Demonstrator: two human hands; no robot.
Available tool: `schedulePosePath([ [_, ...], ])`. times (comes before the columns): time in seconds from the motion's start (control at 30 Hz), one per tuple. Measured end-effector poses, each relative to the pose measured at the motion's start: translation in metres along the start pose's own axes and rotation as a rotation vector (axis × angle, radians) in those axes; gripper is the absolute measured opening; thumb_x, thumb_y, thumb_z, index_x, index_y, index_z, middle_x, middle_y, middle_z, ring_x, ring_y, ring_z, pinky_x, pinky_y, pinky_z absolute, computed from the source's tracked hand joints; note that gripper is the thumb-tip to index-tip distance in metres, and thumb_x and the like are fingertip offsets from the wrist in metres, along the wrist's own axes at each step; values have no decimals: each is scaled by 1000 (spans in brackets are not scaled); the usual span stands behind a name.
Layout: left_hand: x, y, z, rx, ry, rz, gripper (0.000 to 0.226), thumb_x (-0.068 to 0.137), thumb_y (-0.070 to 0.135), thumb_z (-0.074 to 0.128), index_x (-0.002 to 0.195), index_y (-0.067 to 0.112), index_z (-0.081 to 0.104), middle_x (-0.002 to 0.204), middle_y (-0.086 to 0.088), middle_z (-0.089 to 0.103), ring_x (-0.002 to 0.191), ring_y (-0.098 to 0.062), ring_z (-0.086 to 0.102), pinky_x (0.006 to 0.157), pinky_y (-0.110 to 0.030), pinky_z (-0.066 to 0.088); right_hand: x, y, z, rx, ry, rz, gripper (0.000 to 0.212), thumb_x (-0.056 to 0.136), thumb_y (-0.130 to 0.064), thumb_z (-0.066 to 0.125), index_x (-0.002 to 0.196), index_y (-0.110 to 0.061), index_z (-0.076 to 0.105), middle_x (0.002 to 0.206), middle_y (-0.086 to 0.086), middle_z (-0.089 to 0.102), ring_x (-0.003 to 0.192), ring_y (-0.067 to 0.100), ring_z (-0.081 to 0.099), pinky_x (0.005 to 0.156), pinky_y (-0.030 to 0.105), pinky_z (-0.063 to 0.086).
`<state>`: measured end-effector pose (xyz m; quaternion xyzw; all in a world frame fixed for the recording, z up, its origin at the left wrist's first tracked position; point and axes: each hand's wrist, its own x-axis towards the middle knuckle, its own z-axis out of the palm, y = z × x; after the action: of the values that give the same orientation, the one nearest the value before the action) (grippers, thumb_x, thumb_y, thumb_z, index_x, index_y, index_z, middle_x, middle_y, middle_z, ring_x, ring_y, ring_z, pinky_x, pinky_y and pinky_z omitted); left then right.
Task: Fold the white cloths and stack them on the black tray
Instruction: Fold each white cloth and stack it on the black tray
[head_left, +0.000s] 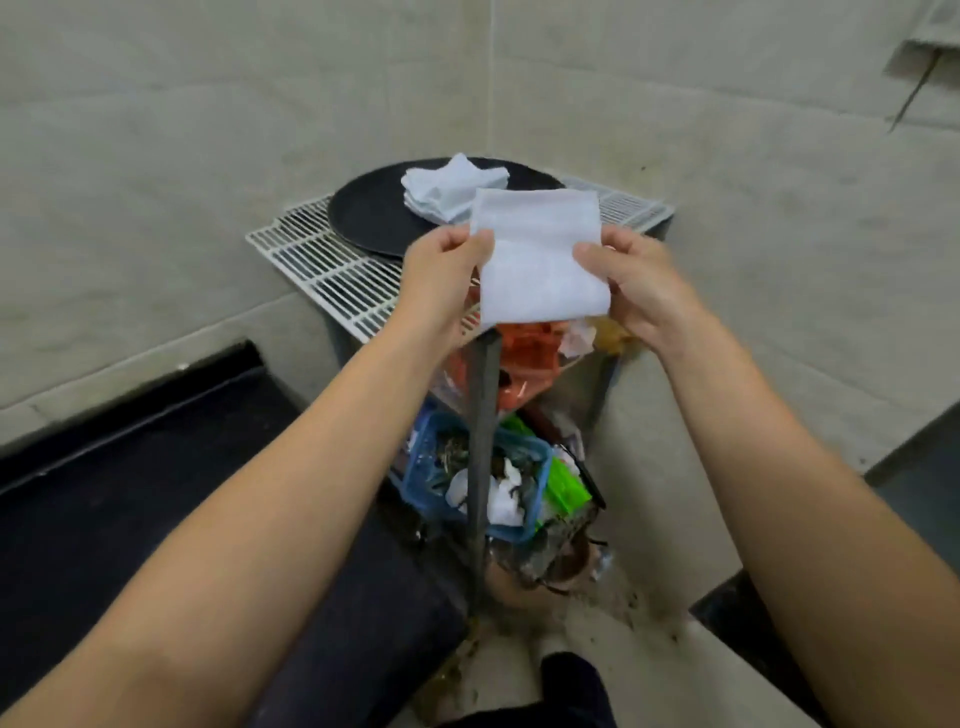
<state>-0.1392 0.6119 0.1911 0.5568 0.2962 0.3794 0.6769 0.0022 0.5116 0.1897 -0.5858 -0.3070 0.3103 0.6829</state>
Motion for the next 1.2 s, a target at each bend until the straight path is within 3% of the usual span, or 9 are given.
schedulePosePath([
  [0.2,120,26,11,33,221,42,20,93,11,54,73,14,50,90,-8,62,84,-22,62,65,-32,54,157,-29,17,-171,-229,-30,15,89,-4,58,88,-17,62,86,0,70,76,13,68,67,27,55],
  [0.27,156,32,16,64,298,50,23,94,12,52,72,16,46,80,-3,57,74,-17,58,57,-27,49,203,-38,22,-232,-289,-22,13,89,-5,58,88,-17,62,90,3,68,77,14,67,68,28,54],
  [0.37,201,37,17,175,441,84,29,94,16,51,68,17,40,67,-1,46,58,-14,46,51,-24,41,258,-45,34,-343,-356,-43,9,90,-7,57,92,-1,64,84,5,64,65,11,64,56,23,48],
  [0.5,240,26,9,405,621,78,34,92,18,51,61,17,38,62,0,42,54,-15,41,37,-17,33,303,-36,47,-497,-432,-85,29,90,-9,57,111,11,60,88,10,58,78,18,53,58,24,38],
  [0.6,252,8,0,540,673,45,37,90,15,52,57,16,36,56,-1,39,50,-16,38,35,-18,31,320,-20,54,-605,-474,-110,35,89,-12,58,111,15,58,104,28,64,81,17,50,62,27,34],
  [0.73,256,-13,-4,686,717,-21,35,87,18,54,56,17,37,56,1,42,52,-14,39,47,-27,32,335,3,53,-702,-535,-104,36,83,-15,59,106,13,59,113,31,60,78,22,56,70,27,32],
  [0.87,253,-28,-8,764,748,-70,31,86,21,55,59,19,39,60,4,44,56,-11,39,52,-25,32,336,17,52,-733,-546,-107,28,85,-13,59,105,7,64,109,25,65,93,31,63,81,38,49],
  [1.03,243,-23,-7,792,709,-115,39,89,30,53,55,16,39,55,0,42,50,-16,39,56,-28,35,335,9,51,-773,-476,-138,37,85,-28,62,118,-10,58,120,9,62,110,23,58,94,32,45],
  [1.2,192,8,-21,749,738,-7,37,94,28,48,60,17,40,59,-7,47,47,-17,41,48,-26,33,299,-28,75,-769,-453,-381,38,89,-26,56,124,-10,53,109,6,56,104,21,56,85,28,42],
])
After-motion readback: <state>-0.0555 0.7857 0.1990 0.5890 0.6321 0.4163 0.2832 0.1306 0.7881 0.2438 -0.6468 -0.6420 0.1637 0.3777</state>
